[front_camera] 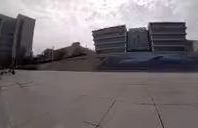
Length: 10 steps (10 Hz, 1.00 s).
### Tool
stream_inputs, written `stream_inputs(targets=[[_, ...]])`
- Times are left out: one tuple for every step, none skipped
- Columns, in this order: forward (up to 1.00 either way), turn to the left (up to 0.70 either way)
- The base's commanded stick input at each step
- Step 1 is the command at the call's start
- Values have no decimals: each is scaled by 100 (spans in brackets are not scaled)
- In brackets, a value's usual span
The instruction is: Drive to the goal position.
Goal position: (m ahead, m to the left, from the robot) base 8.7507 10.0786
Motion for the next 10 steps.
stream_inputs(targets=[[67,15],[67,25],[66,26],[66,14],[66,3],[66,0],[66,0],[66,0],[66,0],[66,0]])
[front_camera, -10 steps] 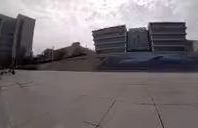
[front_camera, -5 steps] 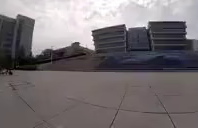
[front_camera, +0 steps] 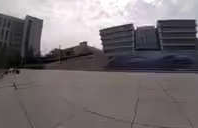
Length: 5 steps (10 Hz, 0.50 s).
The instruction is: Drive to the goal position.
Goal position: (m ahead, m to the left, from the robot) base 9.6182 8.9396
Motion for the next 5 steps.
stream_inputs(targets=[[66,0],[66,0],[66,0],[66,0],[66,0]])
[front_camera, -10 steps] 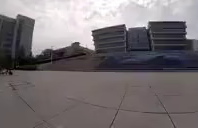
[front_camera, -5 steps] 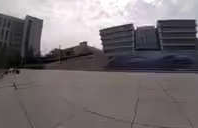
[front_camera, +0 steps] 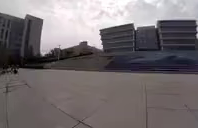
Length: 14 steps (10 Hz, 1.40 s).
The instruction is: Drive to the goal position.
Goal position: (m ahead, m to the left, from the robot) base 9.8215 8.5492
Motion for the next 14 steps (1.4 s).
stream_inputs(targets=[[66,0],[66,0],[66,2],[66,6],[66,26],[66,2],[66,0],[66,0],[66,0],[66,0],[66,0],[66,0],[66,0],[66,0]])
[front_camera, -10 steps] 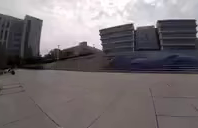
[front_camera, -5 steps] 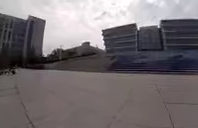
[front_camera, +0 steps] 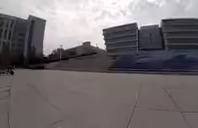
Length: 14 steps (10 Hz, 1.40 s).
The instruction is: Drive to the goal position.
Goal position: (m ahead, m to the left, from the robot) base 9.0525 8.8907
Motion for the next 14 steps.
stream_inputs(targets=[[66,0],[66,0],[66,0],[66,1],[66,9],[66,20],[66,31],[66,30],[66,24],[66,2],[66,0],[66,0],[66,0],[66,0]])
